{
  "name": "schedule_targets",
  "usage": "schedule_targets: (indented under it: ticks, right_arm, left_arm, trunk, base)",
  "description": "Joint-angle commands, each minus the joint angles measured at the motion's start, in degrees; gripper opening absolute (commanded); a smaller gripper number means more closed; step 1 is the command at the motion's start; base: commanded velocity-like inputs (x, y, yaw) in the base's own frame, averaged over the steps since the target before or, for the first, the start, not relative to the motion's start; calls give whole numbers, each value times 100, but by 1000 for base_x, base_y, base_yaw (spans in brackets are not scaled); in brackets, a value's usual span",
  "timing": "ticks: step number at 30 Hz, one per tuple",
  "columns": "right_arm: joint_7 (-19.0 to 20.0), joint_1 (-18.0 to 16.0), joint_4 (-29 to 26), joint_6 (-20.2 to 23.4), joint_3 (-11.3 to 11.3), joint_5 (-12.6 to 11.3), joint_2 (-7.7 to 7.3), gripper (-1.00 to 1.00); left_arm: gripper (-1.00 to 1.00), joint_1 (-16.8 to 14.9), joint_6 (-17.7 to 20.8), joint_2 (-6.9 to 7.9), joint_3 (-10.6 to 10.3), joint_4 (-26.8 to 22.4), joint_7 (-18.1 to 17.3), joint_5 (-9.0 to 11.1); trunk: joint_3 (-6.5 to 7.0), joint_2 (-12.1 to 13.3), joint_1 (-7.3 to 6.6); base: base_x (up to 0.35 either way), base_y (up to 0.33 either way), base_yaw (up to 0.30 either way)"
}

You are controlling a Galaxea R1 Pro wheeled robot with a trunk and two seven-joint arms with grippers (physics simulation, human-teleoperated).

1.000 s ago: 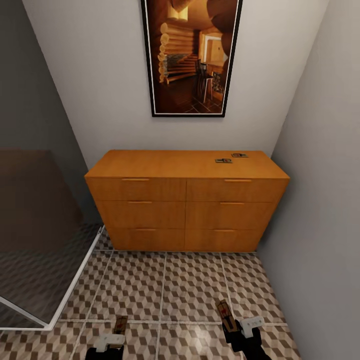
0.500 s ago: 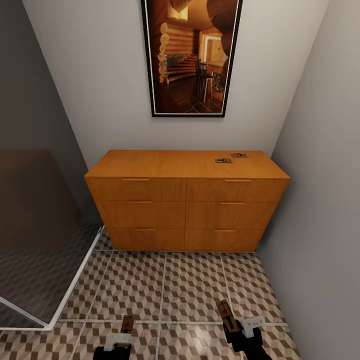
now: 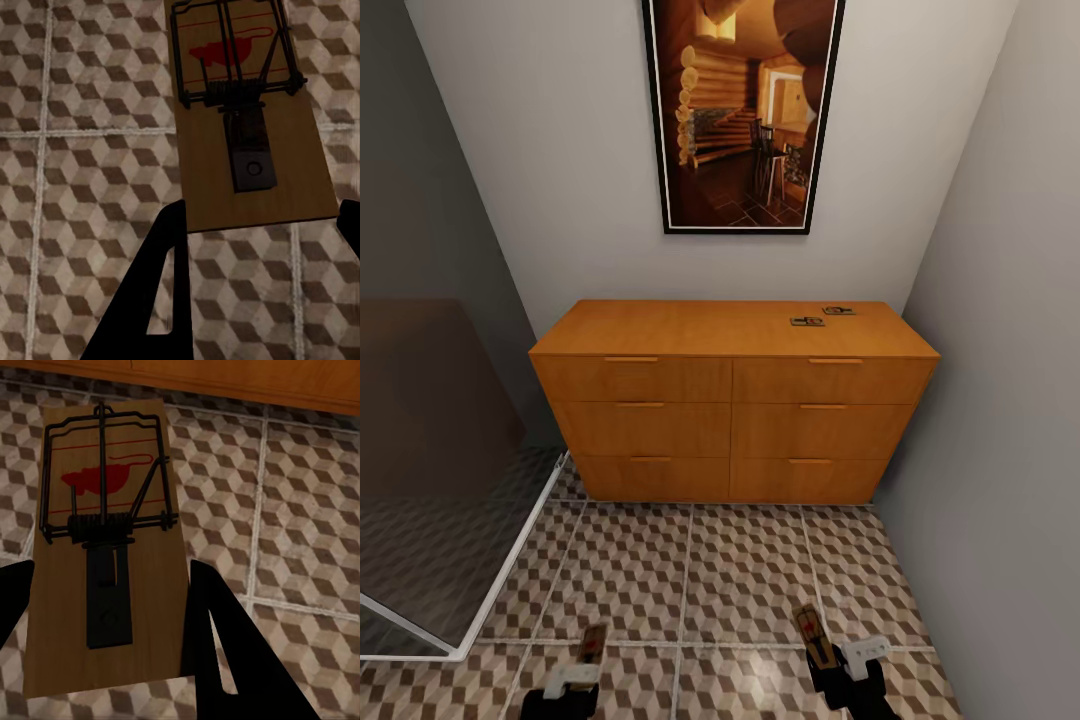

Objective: Take the four mousetraps from the cabinet in the bathroom and place them on the bathroom floor. Make sure all four end up on the same floor surface, and ensure that at least two of them are either under or directly next to the same bathroom sink.

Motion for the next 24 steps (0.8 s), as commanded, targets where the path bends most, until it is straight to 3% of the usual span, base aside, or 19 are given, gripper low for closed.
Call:
schedule_targets:
  ticks: [1,8,24]
  right_arm:
    - [-21,-3,5,-16,10,30,-3,-100]
    - [-21,-3,11,-21,10,30,-2,-100]
    - [-21,-3,15,-22,10,23,7,-100]
  left_arm:
    - [-100,-9,-40,-15,-45,-1,16,51]
    - [-100,-9,-23,-87,-33,-481,270,56]
    - [-100,-9,-36,-115,-39,-15,345,66]
  trunk:
    - [-5,-3,0]
    - [-5,-3,0]
    - [-5,-3,0]
  base:
    - [0,0,0]
    - [0,0,0]
    - [0,0,0]
